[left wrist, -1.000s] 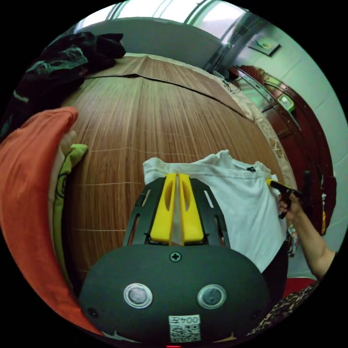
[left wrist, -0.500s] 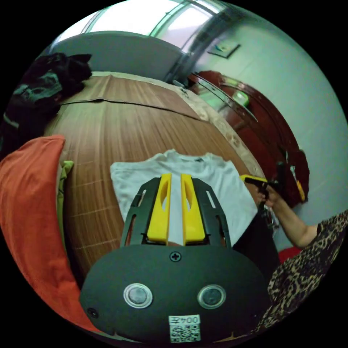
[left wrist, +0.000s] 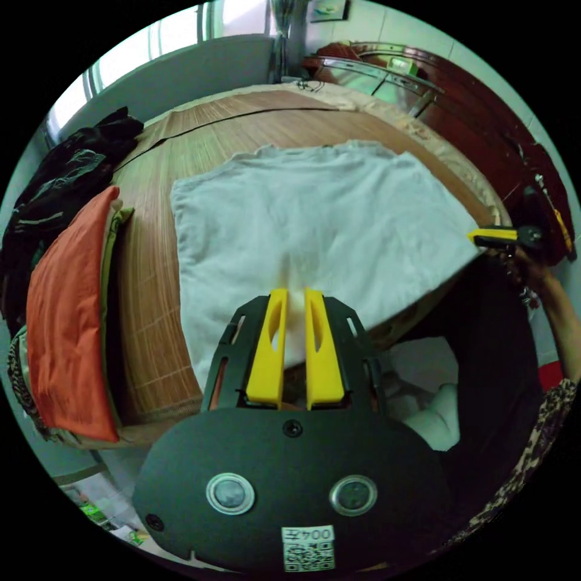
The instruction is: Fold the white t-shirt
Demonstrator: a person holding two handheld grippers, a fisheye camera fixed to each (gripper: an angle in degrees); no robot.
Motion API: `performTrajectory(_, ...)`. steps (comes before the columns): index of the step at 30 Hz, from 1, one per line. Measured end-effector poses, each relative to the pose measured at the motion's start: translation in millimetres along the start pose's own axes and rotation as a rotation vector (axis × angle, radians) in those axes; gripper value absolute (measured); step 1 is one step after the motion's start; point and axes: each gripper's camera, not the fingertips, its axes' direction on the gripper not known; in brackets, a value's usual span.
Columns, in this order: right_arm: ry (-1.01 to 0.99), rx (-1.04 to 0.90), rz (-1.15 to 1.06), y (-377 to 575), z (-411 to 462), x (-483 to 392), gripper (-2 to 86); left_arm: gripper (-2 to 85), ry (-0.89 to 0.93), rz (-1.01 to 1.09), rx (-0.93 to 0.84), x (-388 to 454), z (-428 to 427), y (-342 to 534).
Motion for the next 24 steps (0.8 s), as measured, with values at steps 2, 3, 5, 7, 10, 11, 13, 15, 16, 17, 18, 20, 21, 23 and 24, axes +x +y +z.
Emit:
performTrajectory(2,0.041,-0.003,-0.053,0.2,3.7,-3.4,-0.7,2.1,0.0,0.0,0.008,12.5,-2.7,-1.2)
performTrajectory(3,0.05,-0.005,-0.074,0.2,4.7,-3.7,-0.7,2.1,-0.006,0.017,0.01,22.3,-4.1,-2.9)
performTrajectory(5,0.062,-0.003,-0.116,1.7,9.4,-0.5,-0.8,2.2,-0.02,0.053,0.018,37.3,-6.7,-5.0)
performTrajectory(7,0.04,0.012,-0.106,5.2,13.4,7.1,-0.8,2.3,-0.011,0.07,0.016,52.6,-10.8,-9.0)
performTrajectory(10,-0.042,0.045,-0.058,13.2,18.7,27.9,-0.7,2.5,0.01,0.054,0.006,70.2,-15.7,-14.8)
performTrajectory(11,-0.075,0.05,-0.044,15.5,20.7,36.9,-0.7,2.6,0.012,0.05,0.005,74.3,-16.7,-15.8)
performTrajectory(13,-0.109,0.058,-0.032,18.9,22.4,48.9,-0.6,2.8,0.015,0.036,0.003,86.6,-19.8,-18.6)
performTrajectory(15,-0.127,0.11,0.006,26.9,15.7,65.1,-0.5,3.1,0.001,0.049,-0.012,105.9,-24.5,-24.3)
performTrajectory(16,-0.151,0.162,0.07,36.2,7.4,81.7,-0.3,3.4,-0.009,0.057,-0.025,116.2,-27.0,-28.1)
performTrajectory(17,-0.207,0.195,0.151,47.9,2.1,102.7,-0.1,3.5,-0.013,0.059,-0.032,121.3,-28.5,-30.1)
performTrajectory(18,-0.241,0.206,0.191,54.8,1.1,113.9,0.1,3.9,-0.016,0.057,-0.049,131.2,-32.3,-34.5)
performTrajectory(20,-0.398,0.237,0.338,86.6,5.7,159.1,2.2,4.6,0.028,0.073,-0.034,150.6,-43.3,-41.4)
performTrajectory(21,-0.438,0.234,0.374,94.4,9.4,170.1,2.9,5.3,0.061,0.09,0.028,168.0,-55.6,-45.2)
performTrajectory(23,-0.658,0.226,0.507,123.6,31.7,211.9,8.0,7.0,0.088,0.137,0.114,202.4,-74.2,-53.3)
performTrajectory(24,-0.72,0.233,0.546,130.6,38.2,221.4,8.5,8.0,0.116,0.173,0.156,228.5,-83.6,-60.0)
